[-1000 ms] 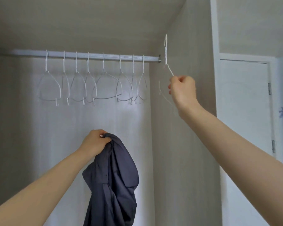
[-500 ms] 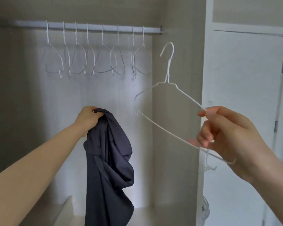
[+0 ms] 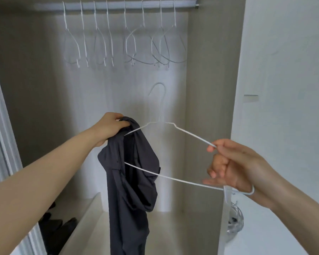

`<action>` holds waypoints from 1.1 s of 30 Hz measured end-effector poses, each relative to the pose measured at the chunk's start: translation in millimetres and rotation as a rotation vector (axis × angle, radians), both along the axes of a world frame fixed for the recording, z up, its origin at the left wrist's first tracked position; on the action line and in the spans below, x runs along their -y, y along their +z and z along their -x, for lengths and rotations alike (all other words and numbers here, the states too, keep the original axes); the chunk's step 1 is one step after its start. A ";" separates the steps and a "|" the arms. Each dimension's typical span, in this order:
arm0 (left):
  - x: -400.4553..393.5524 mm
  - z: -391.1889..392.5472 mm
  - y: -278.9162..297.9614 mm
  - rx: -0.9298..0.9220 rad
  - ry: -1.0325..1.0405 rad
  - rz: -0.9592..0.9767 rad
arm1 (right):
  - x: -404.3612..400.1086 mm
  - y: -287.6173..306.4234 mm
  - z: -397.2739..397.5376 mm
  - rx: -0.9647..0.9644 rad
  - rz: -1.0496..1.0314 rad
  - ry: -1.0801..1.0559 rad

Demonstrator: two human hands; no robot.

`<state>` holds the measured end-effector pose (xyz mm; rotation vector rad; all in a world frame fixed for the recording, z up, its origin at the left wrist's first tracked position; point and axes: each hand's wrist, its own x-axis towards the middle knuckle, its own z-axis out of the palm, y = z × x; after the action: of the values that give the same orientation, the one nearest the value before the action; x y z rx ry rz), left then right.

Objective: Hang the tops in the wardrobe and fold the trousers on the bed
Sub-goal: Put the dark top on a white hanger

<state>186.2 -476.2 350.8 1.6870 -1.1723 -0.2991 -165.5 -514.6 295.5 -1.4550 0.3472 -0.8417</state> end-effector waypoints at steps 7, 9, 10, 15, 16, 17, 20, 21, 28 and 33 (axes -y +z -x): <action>-15.2 52.8 17.9 -0.274 -0.251 0.024 | 11.4 -20.6 -45.9 0.136 0.067 0.028; -31.8 46.4 22.8 0.245 -0.212 -0.022 | 17.3 -21.3 -42.5 0.202 0.058 0.071; -40.1 43.0 24.7 0.555 -0.158 -0.043 | 20.3 -22.0 -41.0 0.236 0.054 0.103; -66.9 35.3 14.2 0.895 -0.086 -0.014 | 31.8 -31.8 -49.6 0.253 -0.068 0.418; -69.7 33.2 10.1 0.788 -0.116 0.022 | 32.3 -35.9 -53.4 0.260 -0.215 0.513; -72.3 30.4 5.2 0.729 -0.110 0.059 | 32.3 -42.5 -59.3 0.269 -0.368 0.581; -82.1 19.1 -11.2 0.705 -0.025 0.078 | 25.5 -69.4 -85.4 0.337 -0.679 0.494; -86.8 14.7 -17.4 0.698 -0.004 0.063 | 22.9 -77.3 -94.9 0.327 -0.736 0.384; -118.5 -11.6 -41.4 0.583 0.207 0.236 | 5.1 -121.4 -132.7 0.009 -0.565 -0.274; -127.6 -12.8 -43.9 0.541 0.282 0.235 | -51.5 -116.9 -172.8 -0.086 0.305 -0.148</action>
<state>199.0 -348.6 307.0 1.7427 -1.2687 0.4819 7.3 -463.1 178.6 -1.7689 0.4076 -0.9843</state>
